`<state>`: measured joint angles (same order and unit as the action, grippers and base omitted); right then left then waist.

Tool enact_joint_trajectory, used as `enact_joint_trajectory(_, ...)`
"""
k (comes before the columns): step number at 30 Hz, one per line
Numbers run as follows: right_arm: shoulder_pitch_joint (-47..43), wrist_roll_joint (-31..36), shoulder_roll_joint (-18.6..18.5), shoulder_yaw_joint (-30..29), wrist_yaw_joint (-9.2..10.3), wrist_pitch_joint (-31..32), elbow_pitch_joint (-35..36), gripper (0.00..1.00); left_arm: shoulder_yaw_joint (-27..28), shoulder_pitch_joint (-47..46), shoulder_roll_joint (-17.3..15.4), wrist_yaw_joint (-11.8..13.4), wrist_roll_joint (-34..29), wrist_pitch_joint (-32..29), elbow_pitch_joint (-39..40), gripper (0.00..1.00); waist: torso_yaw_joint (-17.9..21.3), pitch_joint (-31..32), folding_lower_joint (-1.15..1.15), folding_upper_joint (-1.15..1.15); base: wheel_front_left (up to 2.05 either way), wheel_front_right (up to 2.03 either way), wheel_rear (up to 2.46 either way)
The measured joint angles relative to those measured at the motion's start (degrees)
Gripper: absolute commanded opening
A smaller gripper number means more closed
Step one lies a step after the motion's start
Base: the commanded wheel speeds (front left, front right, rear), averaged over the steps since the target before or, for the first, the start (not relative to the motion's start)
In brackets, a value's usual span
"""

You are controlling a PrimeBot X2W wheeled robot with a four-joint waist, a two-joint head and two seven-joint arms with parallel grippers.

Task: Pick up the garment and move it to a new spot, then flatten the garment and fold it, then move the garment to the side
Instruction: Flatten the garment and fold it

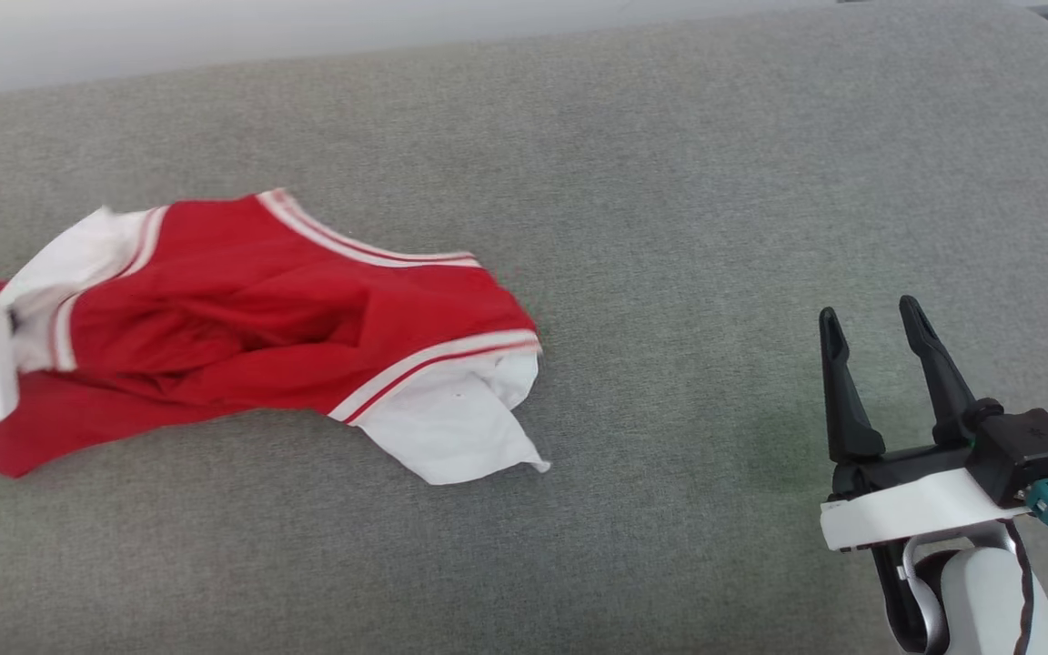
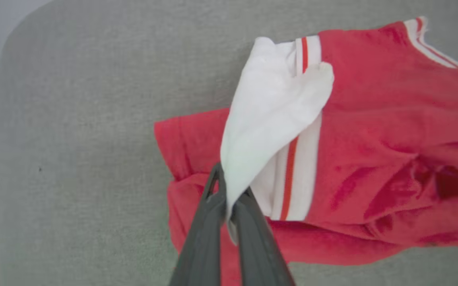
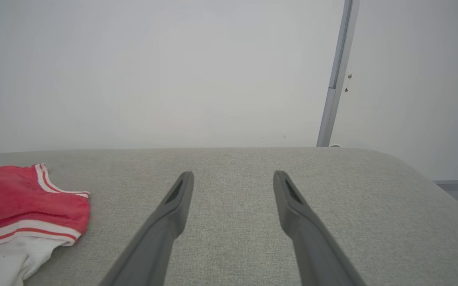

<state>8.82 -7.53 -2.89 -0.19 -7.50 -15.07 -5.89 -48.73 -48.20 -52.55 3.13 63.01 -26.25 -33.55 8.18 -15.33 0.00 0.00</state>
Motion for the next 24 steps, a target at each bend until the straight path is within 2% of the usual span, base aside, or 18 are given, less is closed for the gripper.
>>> enact_joint_trajectory(6, 0.0, 0.1, 0.0, 0.3, 0.0, 0.0, -1.1, 1.0, 0.1, 4.1, -0.9, 1.6, 1.3, 0.8, -4.6, 0.0, -1.3, 0.3, 0.0, 0.0, 0.0, 0.0, 0.0)
enact_joint_trajectory(12, 0.3, 0.3, 0.0, 0.7, 0.0, 0.0, -2.3, 1.0, 0.5, 6.5, 1.0, 0.8, 4.0, 0.6, -6.5, 0.0, -2.6, 0.5, 0.0, 0.0, 0.0, 0.0, 0.0)
enact_joint_trajectory(13, 0.4, 0.3, 0.0, 0.7, 0.0, 0.0, -2.6, 1.0, 0.4, 6.6, 1.2, 0.4, 4.0, 0.8, -6.6, 0.18, -2.8, 0.5, 0.0, 0.0, 0.0, 0.0, 0.0)
enact_joint_trajectory(14, 0.6, 0.2, 0.0, 1.1, 0.01, 0.0, -3.0, 1.0, 0.5, 6.6, 1.5, 0.2, 4.0, 1.2, -6.7, 0.48, -3.0, 0.6, 0.0, 0.0, 0.0, 0.0, 0.0)
enact_joint_trajectory(15, 0.8, 0.2, 0.0, 1.4, 0.01, 0.0, -3.2, 1.0, 0.6, 6.6, 1.9, -0.2, 4.1, 1.5, -6.7, 0.98, -3.2, 0.7, 0.0, 0.0, 0.0, 0.0, 0.0)
enact_joint_trajectory(16, 0.9, 0.2, 0.0, 1.7, 0.01, 0.3, -3.5, 1.0, 0.6, 6.7, 2.3, -0.6, 4.3, 1.6, -6.7, 1.0, -3.4, 0.8, 0.0, 0.0, 0.0, 0.0, 0.0)
enact_joint_trajectory(24, 1.1, -0.1, 0.0, 3.6, 0.0, 2.9, -5.2, 1.0, 1.6, 7.6, 3.6, -2.0, 5.0, 6.3, -4.3, 1.0, -5.6, 3.0, 0.0, 0.0, 0.0, 0.0, 0.0)
